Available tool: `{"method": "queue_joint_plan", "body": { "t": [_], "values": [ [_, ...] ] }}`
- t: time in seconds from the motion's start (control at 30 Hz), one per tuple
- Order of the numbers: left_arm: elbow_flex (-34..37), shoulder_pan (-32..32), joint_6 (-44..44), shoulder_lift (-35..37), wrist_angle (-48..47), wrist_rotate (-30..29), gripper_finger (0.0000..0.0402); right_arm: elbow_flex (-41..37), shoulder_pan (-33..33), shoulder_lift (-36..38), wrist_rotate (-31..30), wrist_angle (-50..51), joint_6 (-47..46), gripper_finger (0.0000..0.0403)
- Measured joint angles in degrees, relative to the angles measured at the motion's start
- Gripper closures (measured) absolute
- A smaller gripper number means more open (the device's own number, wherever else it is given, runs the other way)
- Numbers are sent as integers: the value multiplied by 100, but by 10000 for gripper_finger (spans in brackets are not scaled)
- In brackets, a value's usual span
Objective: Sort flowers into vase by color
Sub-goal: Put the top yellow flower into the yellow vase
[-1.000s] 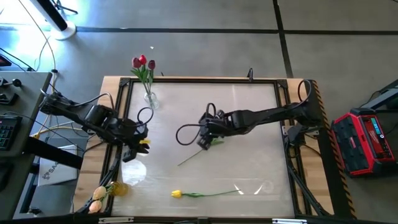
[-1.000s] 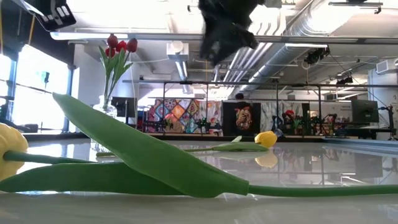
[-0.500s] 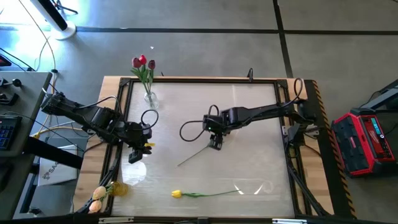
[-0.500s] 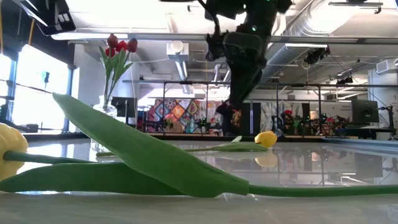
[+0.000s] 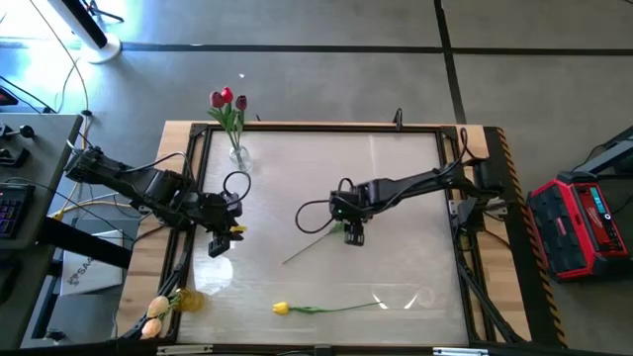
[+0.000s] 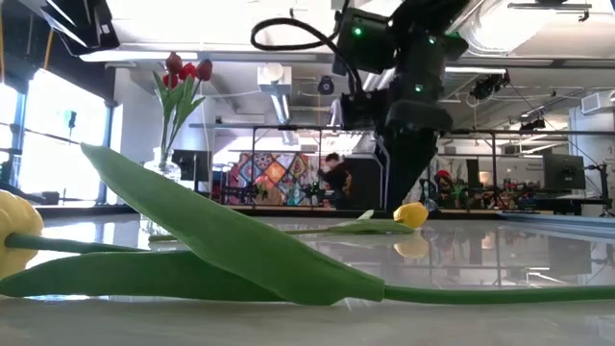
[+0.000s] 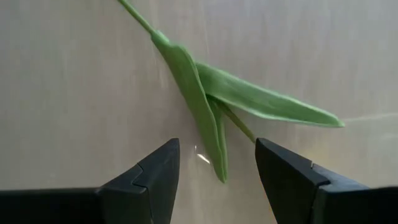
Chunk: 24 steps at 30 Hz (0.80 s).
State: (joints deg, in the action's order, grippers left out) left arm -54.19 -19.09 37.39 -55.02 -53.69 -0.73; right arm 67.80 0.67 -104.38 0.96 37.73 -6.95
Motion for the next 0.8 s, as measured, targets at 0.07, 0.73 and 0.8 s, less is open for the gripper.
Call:
{"method": "queue_joint_plan", "body": {
  "t": [0.07,0.73,0.8],
  "values": [
    [0,0,6,-15,-1,0,314,-74,0,0,1,-141,85,203],
    [0,0,460,-150,13,2,314,-102,-343,-96,38,-190,1452,203],
    [0,-2,520,-170,27,16,314,-56,-426,-96,45,57,1551,203]
  ]
}}
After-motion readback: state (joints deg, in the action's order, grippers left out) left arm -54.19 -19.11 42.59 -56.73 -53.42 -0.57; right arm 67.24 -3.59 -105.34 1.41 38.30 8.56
